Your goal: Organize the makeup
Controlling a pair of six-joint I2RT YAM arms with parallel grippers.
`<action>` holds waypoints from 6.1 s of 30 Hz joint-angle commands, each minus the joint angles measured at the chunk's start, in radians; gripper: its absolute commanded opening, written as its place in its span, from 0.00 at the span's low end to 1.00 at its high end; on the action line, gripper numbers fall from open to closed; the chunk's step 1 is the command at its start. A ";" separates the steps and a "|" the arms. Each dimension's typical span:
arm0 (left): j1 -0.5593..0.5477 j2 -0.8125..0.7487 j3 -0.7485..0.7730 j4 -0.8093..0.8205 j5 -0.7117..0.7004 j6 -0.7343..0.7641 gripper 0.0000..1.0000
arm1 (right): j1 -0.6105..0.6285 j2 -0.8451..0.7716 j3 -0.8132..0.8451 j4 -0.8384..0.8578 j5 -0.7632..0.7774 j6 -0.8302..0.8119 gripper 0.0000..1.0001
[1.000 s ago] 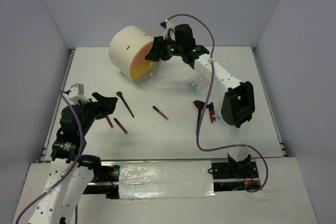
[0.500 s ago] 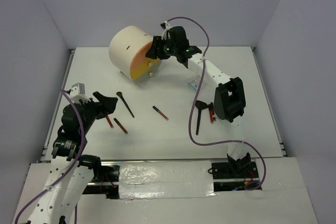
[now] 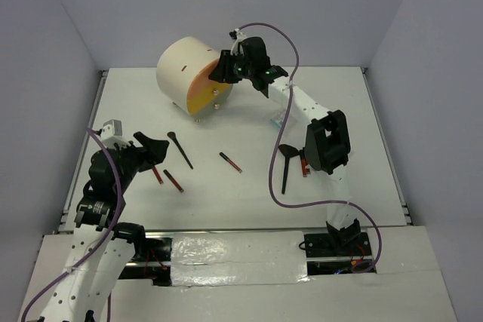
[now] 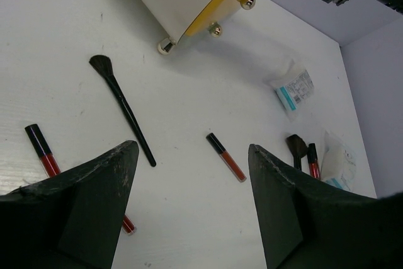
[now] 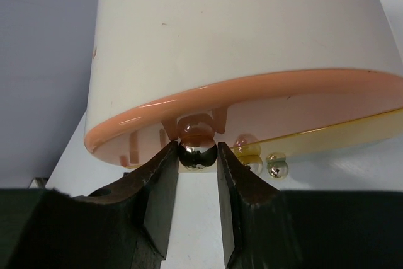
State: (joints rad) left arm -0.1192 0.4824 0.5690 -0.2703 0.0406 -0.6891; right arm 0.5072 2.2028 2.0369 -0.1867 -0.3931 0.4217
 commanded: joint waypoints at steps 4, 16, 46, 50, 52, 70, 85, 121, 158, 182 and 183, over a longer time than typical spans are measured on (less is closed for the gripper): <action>0.003 0.004 0.000 0.040 -0.002 -0.021 0.82 | 0.001 0.005 0.037 0.064 -0.009 -0.014 0.28; 0.003 0.022 -0.026 0.066 -0.002 -0.032 0.82 | -0.055 -0.343 -0.439 0.184 -0.078 -0.046 0.18; 0.003 0.189 -0.031 0.114 0.002 -0.026 0.81 | -0.090 -0.318 -0.425 0.244 -0.170 -0.078 0.47; 0.003 0.220 -0.031 0.117 -0.007 -0.023 0.81 | -0.098 -0.345 -0.452 0.205 -0.193 -0.104 0.67; 0.003 0.239 -0.023 0.118 -0.015 -0.021 0.81 | -0.104 -0.367 -0.481 0.202 -0.205 -0.132 0.75; -0.171 0.835 0.275 -0.086 -0.274 -0.041 0.63 | -0.259 -0.704 -0.737 -0.163 -0.495 -0.777 0.90; -0.194 1.157 0.408 -0.064 -0.349 -0.151 0.60 | -0.387 -0.830 -0.862 -0.188 -0.441 -0.796 0.90; -0.234 0.685 0.361 0.004 -0.341 0.046 0.00 | -0.403 -0.853 -0.828 -0.616 -0.716 -1.373 0.50; -0.290 1.222 1.063 0.166 0.096 0.935 0.16 | -0.404 -0.920 -0.946 -0.487 -0.652 -1.281 0.34; -0.313 1.168 1.123 0.164 -0.036 0.794 0.19 | -0.389 -0.893 -0.943 -0.447 -0.535 -1.106 0.45; -0.313 1.118 1.111 0.172 -0.036 0.762 0.12 | -0.380 -0.885 -0.943 -0.442 -0.505 -1.069 0.45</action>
State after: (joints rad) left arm -0.4294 1.7123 1.6463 -0.1543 0.0284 0.1432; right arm 0.1116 1.3155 1.0916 -0.6823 -0.9653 -0.7597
